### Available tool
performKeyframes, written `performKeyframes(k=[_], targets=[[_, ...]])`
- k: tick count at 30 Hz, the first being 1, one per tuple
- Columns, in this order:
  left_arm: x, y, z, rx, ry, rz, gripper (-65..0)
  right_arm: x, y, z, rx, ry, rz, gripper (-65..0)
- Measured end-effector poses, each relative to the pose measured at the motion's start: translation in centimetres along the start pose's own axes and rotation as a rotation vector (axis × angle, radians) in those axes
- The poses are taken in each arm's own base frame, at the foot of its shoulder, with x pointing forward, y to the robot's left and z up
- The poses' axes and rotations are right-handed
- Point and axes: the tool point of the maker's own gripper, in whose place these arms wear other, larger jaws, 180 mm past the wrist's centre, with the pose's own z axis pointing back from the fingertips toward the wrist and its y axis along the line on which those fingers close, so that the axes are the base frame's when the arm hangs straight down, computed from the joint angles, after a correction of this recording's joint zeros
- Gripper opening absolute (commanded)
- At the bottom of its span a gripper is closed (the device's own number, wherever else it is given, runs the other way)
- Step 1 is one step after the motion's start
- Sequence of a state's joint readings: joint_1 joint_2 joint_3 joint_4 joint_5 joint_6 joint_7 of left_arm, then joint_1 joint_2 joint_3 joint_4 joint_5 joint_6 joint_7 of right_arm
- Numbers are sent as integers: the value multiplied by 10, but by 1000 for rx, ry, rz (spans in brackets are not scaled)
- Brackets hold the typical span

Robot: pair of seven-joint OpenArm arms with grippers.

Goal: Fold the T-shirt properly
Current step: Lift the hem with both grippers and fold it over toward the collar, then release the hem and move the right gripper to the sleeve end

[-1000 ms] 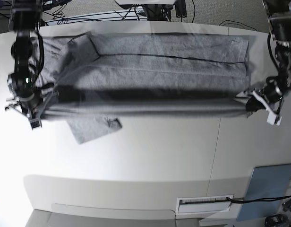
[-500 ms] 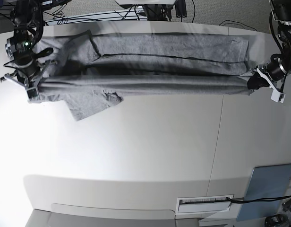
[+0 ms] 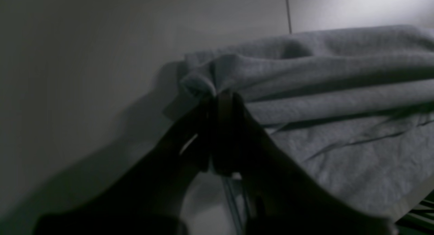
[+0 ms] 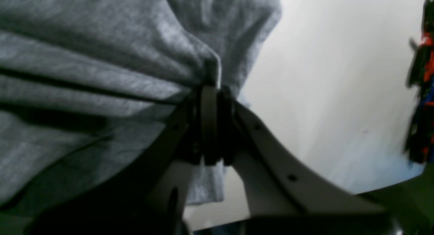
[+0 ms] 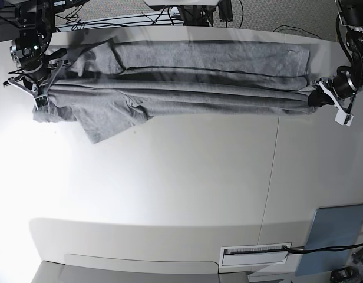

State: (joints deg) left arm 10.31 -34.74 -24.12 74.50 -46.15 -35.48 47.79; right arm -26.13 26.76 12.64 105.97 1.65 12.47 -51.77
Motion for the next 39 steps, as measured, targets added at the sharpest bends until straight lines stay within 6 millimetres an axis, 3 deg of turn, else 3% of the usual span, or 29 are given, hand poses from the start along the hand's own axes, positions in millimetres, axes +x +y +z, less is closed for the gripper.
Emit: performKeyframes(k=[4, 6, 11, 17, 24, 29, 34, 39], targets=[[-2, 5, 1, 26, 16, 2, -383, -4, -7, -8, -21, 32, 13, -650], [-2, 8, 3, 36, 16, 3, -318, 0, -10, -9, -17, 26, 34, -587], [-1, 7, 3, 32, 13, 2, -310, 10, -16, -9, -23, 37, 29, -449], [1, 7, 2, 29, 8, 5, -310, 12, -25, -9, -42, 102, -5, -445], [5, 4, 2, 15, -9, 15, -311, 86, -26, -5, 49, -133, -139, -445], [5, 4, 2, 15, -9, 14, -311, 124, -38, -2, 50, -253, -189, -445], [5, 4, 2, 14, -10, 15, -311, 138, -34, -32, 142, -225, -292, -445], [5, 4, 2, 15, -10, 15, -311, 156, -1, -57, 298, -144, -281, -445]])
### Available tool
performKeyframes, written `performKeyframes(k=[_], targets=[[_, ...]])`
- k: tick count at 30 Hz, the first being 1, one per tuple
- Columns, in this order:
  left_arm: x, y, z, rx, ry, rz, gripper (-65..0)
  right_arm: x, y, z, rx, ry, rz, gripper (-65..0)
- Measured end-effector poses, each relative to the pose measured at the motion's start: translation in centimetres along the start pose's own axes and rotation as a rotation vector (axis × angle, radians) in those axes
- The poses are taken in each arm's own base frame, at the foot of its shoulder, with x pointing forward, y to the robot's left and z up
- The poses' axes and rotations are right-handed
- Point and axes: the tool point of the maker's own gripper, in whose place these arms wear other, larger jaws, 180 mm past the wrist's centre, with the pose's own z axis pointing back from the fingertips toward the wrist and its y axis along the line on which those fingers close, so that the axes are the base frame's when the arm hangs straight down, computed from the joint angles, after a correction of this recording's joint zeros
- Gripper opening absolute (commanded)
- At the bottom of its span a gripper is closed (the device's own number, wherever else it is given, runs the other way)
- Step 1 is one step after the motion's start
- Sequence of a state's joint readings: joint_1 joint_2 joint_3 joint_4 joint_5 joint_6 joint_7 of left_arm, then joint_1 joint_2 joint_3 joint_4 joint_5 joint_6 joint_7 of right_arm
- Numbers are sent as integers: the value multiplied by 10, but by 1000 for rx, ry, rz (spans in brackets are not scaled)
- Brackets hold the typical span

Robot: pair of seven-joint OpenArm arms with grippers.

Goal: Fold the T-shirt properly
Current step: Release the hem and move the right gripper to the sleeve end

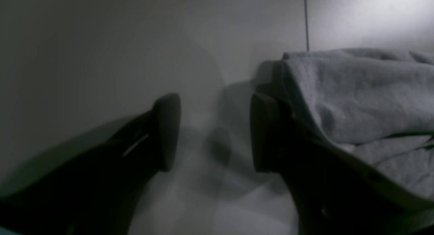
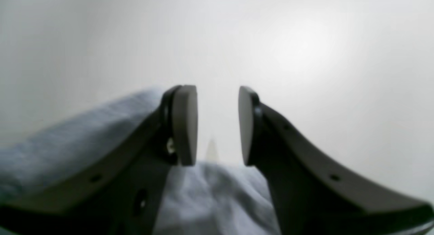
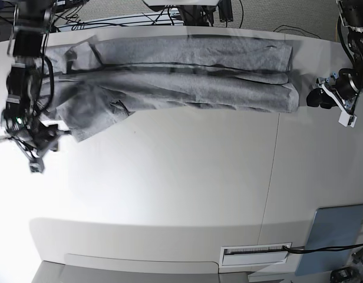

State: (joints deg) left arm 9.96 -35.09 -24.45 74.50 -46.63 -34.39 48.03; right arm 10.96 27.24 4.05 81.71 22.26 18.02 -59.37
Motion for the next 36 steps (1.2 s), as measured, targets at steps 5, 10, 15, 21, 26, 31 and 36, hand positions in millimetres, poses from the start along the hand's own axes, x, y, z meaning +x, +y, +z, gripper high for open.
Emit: performKeyframes(k=[5, 10, 15, 21, 26, 31, 36], targets=[[-4, 0, 0, 1, 24, -1, -311, -14, 18, -27, 46, 129, 37, -445], [-5, 0, 0, 3, 25, -2, -311, -33, 24, -39, 59, 221, 67, -446], [-5, 1, 0, 5, 28, -4, -311, -34, 27, -40, 71, 224, 84, -509], [-5, 1, 0, 5, 28, -4, -311, -36, 34, -39, 112, 233, 137, -650], [-5, 1, 0, 6, 29, -5, -311, -35, 35, -36, 107, 235, 155, -650], [-9, 5, 0, 29, 49, -19, -311, -11, 45, -11, 67, 154, 243, -650], [-8, 5, 0, 29, 45, -19, -311, -3, 51, 18, -4, 83, 331, -650]])
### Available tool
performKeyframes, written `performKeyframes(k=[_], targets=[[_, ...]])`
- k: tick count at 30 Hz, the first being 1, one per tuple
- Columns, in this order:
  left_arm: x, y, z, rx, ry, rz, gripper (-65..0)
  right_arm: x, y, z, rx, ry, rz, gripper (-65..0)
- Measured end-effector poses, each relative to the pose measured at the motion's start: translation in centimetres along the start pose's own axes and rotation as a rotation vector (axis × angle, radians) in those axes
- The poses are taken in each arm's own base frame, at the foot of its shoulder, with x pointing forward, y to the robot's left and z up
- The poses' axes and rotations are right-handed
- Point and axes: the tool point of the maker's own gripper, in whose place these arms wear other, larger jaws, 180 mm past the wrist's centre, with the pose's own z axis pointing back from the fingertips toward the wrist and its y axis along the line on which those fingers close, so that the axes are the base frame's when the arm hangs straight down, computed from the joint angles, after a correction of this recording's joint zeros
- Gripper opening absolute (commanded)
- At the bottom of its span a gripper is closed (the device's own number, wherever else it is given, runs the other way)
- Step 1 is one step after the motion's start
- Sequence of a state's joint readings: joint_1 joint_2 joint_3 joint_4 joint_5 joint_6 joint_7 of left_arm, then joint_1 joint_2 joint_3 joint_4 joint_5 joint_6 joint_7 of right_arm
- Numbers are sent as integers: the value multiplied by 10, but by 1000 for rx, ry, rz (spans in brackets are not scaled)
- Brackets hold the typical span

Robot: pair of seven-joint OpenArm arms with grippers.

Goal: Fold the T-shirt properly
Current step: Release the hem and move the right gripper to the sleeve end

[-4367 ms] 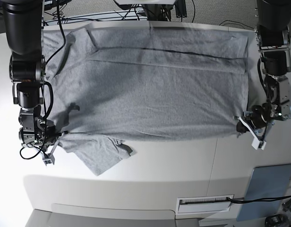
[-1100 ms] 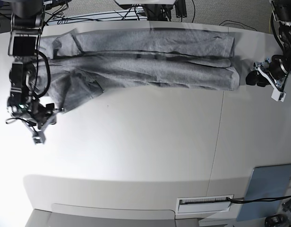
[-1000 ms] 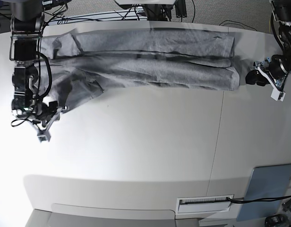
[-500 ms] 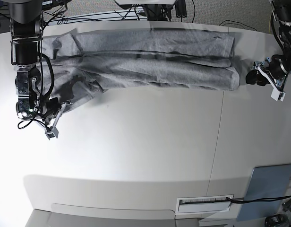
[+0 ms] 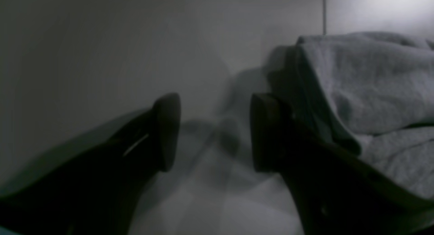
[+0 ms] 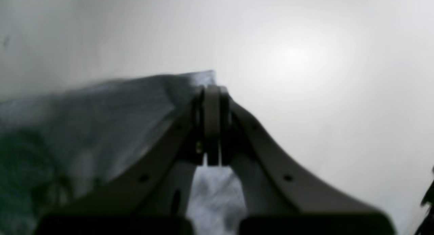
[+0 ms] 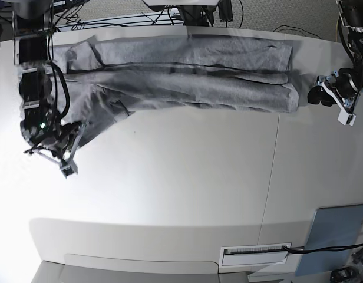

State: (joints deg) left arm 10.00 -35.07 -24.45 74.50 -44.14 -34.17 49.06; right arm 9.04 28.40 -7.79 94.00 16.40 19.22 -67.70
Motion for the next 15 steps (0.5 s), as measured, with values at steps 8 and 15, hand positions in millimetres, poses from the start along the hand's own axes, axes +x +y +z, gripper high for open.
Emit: performKeyframes(k=[8, 15], targets=[[0, 0, 0, 0, -1, 0, -311, -30, 49, 38, 0, -30, 99, -650], [1, 0, 0, 0, -3, -1, -311, -60, 101, 86, 58, -57, 178, -650]])
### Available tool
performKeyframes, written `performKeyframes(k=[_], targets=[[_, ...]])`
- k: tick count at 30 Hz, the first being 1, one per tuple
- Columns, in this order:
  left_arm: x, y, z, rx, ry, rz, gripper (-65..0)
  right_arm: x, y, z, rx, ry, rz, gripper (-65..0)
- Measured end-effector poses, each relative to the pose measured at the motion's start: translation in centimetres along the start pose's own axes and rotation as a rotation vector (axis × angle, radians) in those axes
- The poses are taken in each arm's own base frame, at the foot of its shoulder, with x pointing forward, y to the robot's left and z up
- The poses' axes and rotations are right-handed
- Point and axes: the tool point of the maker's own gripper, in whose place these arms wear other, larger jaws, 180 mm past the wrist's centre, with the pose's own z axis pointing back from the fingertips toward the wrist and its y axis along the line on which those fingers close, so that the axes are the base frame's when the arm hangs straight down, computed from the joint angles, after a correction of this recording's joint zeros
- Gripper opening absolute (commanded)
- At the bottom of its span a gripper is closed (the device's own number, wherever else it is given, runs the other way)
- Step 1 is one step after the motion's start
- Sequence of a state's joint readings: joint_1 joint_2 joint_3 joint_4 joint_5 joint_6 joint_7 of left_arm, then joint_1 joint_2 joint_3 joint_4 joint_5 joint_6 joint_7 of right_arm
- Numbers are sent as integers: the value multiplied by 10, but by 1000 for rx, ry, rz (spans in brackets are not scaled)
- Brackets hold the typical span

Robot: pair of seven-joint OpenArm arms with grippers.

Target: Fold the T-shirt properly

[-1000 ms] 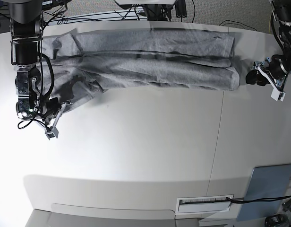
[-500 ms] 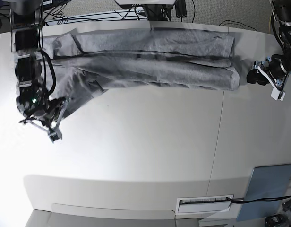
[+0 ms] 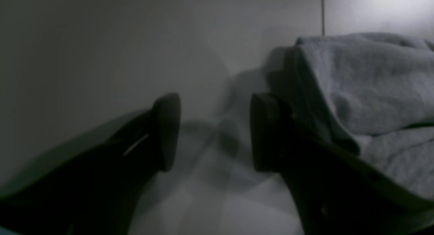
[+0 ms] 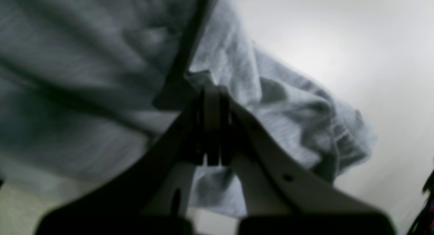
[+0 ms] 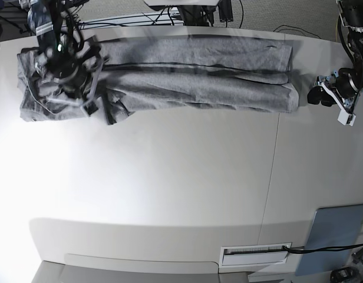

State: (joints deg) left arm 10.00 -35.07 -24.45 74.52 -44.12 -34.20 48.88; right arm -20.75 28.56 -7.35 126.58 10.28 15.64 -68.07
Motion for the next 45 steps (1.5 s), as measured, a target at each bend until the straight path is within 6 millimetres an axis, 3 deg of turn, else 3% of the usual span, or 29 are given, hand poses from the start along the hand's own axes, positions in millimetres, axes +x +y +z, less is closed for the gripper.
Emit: performKeyframes(k=[5, 13, 20, 31, 41, 45], targets=[[0, 0, 0, 0, 0, 1, -311, -3, 29, 28, 56, -33, 29, -650], [0, 0, 0, 0, 0, 1, -311, -39, 57, 34, 132, 65, 23, -650], [0, 0, 0, 0, -1, 1, -311, -45, 75, 39, 209, 72, -6, -650], [0, 0, 0, 0, -1, 1, -311, -36, 89, 42, 293, 25, -18, -650], [0, -1, 0, -7, 0, -8, -311, -21, 83, 40, 258, -62, -12, -650], [4, -18, 1, -102, -21, -26, -311, -25, 72, 37, 192, -43, 29, -650]])
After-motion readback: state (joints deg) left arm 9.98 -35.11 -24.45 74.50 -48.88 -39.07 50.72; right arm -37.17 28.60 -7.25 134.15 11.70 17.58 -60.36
